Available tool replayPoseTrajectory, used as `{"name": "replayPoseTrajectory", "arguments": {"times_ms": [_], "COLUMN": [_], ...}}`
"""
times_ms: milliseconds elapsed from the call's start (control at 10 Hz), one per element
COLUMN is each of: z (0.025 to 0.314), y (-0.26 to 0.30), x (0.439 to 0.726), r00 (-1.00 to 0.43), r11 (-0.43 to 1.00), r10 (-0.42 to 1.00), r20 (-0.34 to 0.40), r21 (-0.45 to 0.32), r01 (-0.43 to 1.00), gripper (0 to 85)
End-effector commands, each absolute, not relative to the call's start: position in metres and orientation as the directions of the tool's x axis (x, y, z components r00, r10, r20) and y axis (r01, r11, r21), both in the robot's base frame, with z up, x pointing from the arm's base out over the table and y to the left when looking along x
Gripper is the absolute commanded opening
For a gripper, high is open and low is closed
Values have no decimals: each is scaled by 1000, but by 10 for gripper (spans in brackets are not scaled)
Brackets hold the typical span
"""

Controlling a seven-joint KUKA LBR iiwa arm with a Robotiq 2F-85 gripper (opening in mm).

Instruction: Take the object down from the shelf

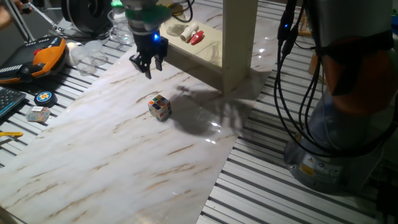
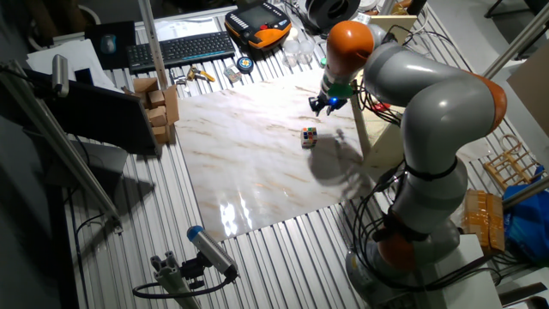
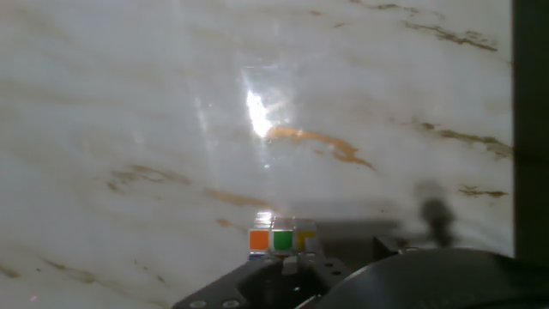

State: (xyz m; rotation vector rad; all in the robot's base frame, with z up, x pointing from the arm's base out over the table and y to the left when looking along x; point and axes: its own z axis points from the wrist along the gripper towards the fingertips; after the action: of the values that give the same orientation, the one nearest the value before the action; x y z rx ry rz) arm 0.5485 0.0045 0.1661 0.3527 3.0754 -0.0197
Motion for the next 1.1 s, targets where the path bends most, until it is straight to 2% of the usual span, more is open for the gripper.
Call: {"name": "replayPoseTrajectory", "arguments": {"times_ms": [0, 200, 300, 600, 1000], "z": [167, 168, 169, 173, 186], "y": [1, -7, -10, -22, -43], "x": [547, 544, 543, 540, 537], "r00": [-971, -965, -962, -976, -988], "r11": [972, 966, 963, 978, 991], "r10": [234, 259, 268, 209, 132], "r20": [-47, -47, -51, -60, -83], "r21": [-4, 21, 19, 36, 10], "r01": [235, 258, 267, 208, 132], "gripper": [170, 170, 0, 0, 0]}}
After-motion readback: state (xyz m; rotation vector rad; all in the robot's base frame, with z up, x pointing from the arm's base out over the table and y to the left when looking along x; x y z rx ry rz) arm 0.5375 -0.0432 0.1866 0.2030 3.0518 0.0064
